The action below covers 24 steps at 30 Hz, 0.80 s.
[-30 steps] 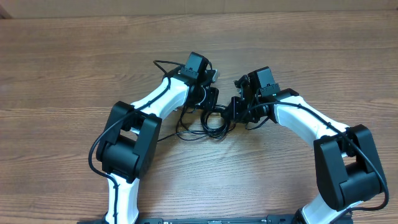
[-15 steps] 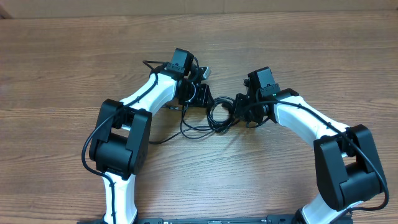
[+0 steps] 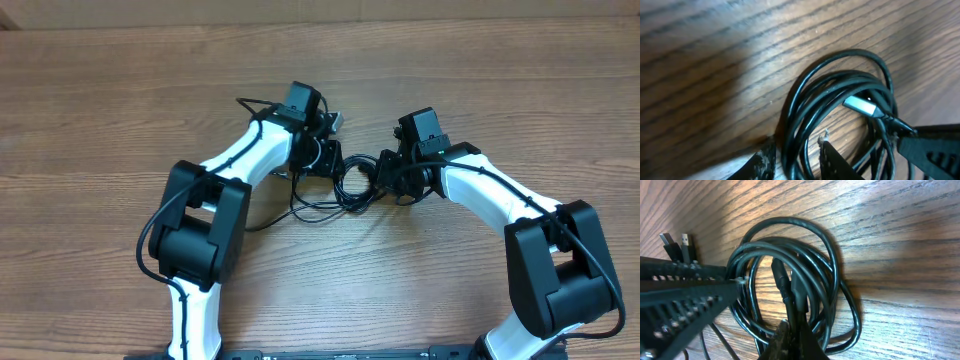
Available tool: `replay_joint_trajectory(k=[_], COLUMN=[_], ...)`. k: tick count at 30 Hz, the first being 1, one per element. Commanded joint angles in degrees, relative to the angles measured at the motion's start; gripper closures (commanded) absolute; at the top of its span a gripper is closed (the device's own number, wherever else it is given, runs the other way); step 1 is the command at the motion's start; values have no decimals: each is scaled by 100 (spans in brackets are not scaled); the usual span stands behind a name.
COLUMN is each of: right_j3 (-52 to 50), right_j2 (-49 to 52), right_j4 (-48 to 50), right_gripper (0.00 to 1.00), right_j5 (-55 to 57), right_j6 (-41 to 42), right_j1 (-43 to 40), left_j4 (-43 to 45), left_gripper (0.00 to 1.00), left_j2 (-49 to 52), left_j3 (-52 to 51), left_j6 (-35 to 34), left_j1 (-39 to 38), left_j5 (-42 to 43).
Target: Untangle cables
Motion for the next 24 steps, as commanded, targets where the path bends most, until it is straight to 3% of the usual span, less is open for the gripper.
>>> replay_joint_trajectory(k=[1,8,10,11,24], right_j3=[153,155,155,160,245], right_j2=[-59,-59,-59,-61,-564], right_j4=[31,31,37,61,590], right_gripper=[96,96,96,96,96], right_j5=[98,92,76,68,-1176], right_j6=[39,39,39,39,-476], right_j1=[-26,-26,-28,-28,-28], left_j4=[-4,-9,-15,-28,11], left_gripper=[70,75,84,96,96], left_j2=[68,68,68,68,37], left_j3=[-46,-46,-48,-48,-17], left_j6=[-326,-472,-503,-501,-498], left_j1=[-219,-407,-407,-398,-42], left_j5=[-702,-1134,-1200,-1259,-1091])
